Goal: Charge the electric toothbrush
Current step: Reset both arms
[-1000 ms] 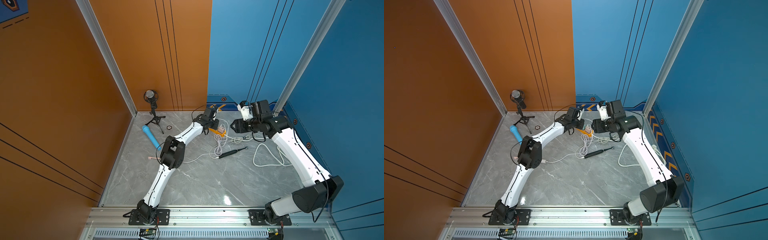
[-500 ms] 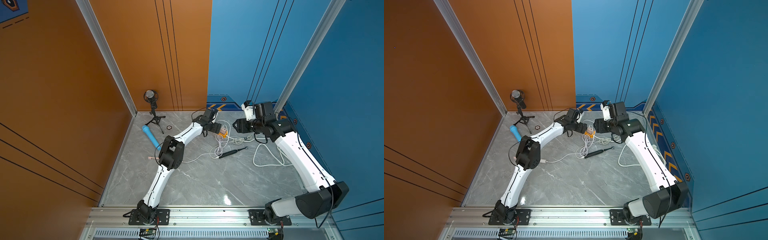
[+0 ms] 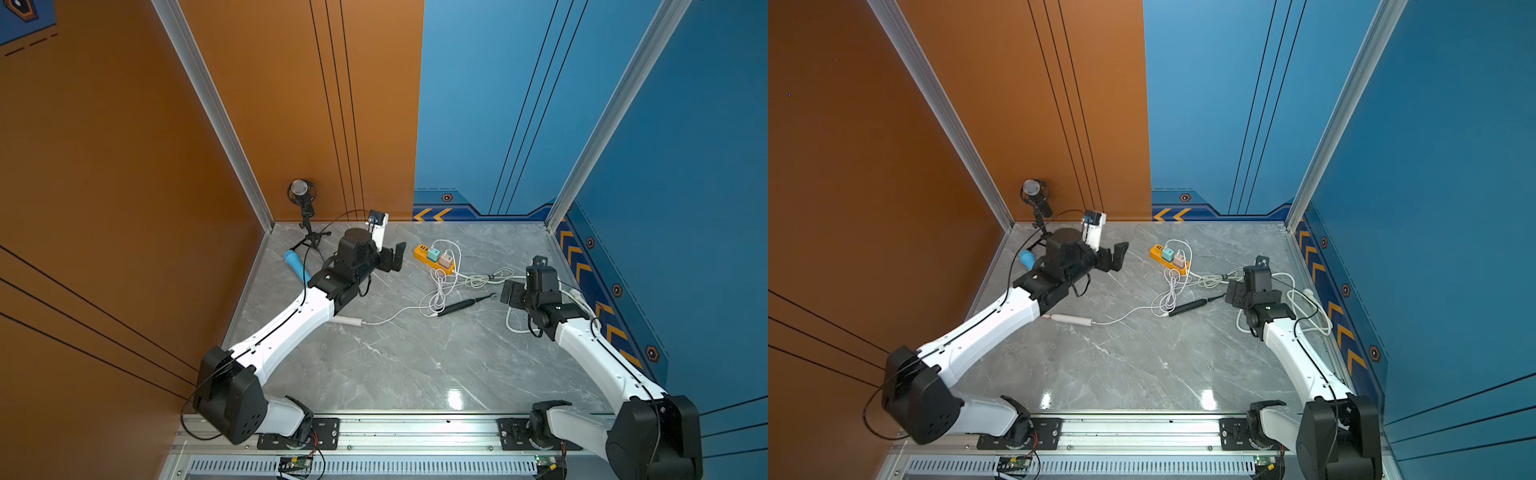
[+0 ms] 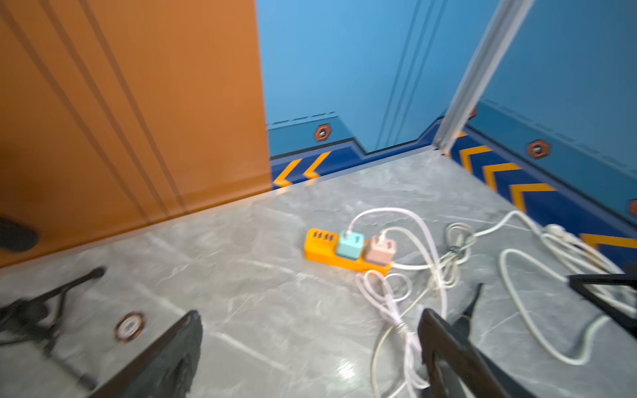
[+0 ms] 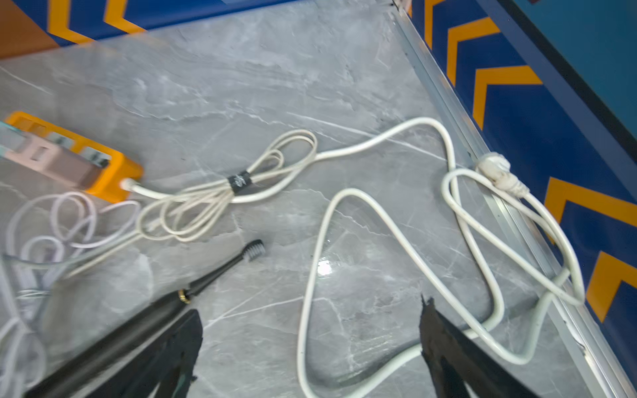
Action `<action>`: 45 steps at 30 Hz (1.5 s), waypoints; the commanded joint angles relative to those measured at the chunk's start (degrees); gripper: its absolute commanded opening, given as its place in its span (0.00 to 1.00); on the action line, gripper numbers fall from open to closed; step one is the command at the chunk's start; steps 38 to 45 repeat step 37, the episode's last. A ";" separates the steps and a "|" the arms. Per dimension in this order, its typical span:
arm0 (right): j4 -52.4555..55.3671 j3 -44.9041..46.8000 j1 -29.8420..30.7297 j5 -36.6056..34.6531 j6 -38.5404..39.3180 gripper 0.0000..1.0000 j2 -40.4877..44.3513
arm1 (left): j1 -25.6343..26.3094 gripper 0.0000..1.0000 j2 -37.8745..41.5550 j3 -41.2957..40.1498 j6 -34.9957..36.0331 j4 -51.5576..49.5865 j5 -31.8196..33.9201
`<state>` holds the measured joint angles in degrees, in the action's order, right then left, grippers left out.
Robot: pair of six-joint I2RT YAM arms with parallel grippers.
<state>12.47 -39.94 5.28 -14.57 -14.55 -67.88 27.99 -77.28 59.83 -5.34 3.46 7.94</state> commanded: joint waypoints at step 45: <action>-60.16 18.50 -2.79 4.12 11.14 1.00 -17.55 | -25.70 0.98 -11.02 -37.51 5.58 45.91 2.75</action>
